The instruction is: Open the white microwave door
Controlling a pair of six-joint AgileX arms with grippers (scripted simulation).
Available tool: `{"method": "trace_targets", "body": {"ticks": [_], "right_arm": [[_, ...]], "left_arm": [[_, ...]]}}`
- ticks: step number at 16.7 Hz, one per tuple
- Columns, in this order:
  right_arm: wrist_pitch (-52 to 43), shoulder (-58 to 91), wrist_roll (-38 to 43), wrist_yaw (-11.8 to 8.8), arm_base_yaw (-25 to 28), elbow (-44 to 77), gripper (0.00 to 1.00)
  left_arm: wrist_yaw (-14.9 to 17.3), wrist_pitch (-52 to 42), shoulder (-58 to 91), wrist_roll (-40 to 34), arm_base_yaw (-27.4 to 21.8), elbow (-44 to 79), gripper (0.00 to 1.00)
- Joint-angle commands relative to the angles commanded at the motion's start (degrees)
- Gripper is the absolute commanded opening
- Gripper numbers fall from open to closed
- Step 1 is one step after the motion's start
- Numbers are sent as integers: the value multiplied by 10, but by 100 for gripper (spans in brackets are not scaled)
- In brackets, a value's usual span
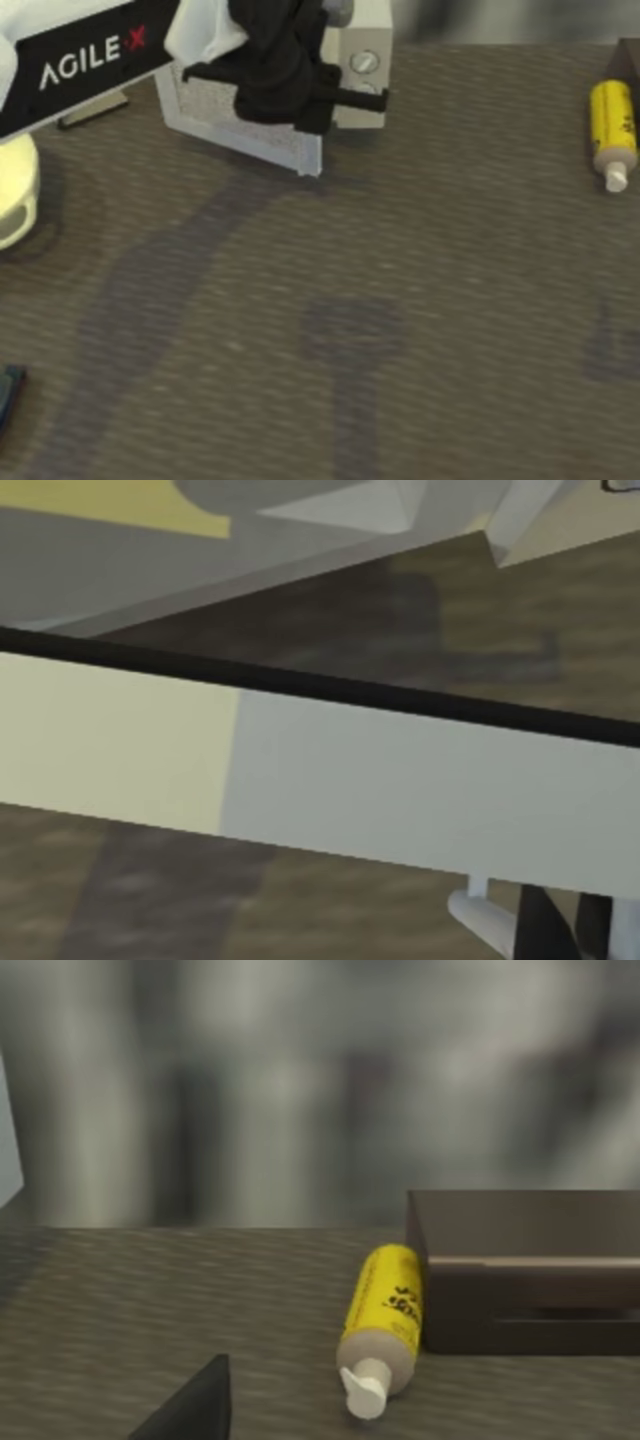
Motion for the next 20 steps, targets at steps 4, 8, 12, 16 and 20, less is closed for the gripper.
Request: {"method": "trace_targets", "body": {"ticks": [4, 8, 12, 16, 20], "right_arm": [[0, 0, 0, 0, 0, 0, 100], [0, 0, 0, 0, 0, 0, 100], [0, 0, 0, 0, 0, 0, 100], [0, 0, 0, 0, 0, 0, 100], [0, 0, 0, 0, 0, 0, 100]], "left_arm": [[0, 0, 0, 0, 0, 0, 0], [0, 0, 0, 0, 0, 0, 0], [7, 3, -4, 5, -1, -10, 0], [31, 24, -39, 53, 12, -57, 0], [40, 31, -51, 71, 17, -75, 0]]}}
